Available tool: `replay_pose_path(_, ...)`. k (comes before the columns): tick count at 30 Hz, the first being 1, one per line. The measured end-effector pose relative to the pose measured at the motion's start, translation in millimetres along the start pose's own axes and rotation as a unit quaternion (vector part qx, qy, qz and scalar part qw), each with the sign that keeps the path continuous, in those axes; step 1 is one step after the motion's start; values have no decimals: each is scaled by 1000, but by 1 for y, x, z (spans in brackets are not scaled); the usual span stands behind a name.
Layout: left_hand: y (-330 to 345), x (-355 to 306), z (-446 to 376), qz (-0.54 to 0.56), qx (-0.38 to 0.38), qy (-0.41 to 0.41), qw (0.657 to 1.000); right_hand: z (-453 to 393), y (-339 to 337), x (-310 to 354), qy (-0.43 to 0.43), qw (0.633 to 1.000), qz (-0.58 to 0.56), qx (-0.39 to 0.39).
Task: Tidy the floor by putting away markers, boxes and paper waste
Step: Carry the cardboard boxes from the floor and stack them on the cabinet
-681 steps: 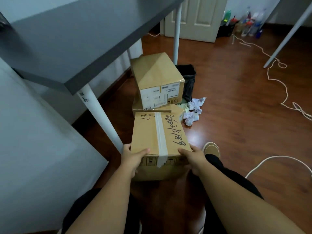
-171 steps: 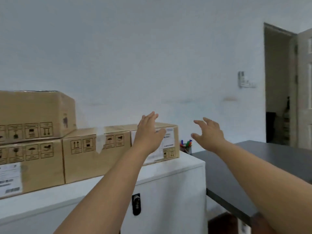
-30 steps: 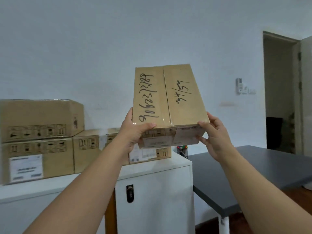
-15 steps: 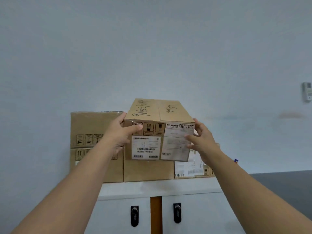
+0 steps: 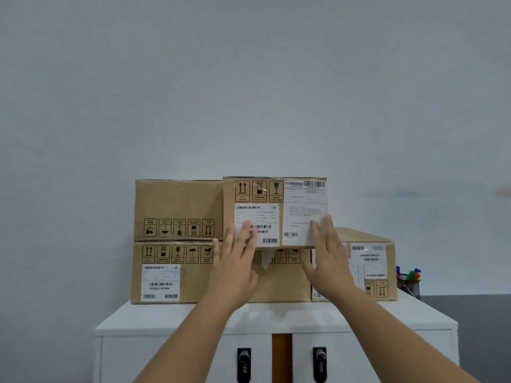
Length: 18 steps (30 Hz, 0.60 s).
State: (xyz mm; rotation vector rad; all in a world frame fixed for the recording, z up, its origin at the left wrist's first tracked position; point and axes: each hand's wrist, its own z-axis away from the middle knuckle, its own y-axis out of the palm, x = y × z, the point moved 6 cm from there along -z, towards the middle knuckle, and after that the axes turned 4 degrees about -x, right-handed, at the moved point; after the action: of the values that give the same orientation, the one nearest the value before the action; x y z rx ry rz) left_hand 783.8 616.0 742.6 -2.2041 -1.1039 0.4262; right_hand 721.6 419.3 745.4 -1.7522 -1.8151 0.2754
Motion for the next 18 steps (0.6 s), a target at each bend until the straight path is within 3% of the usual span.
replay_pose_path(3,17,7,-1,-18,1,2,1000,-3,20,-2,-1,998,38,47)
replay_pose_path(8,47,27,-8,-29,69,-28,997,-8,56,7,-22,988,80,132)
replay_pose_path(14,61,30,-20,-19,104,-43,993,-16,71,8,-7,981,81,179)
replay_pose_path(18,62,29,-23,-22,131,-62,989,-16,69,6,6,958,58,280)
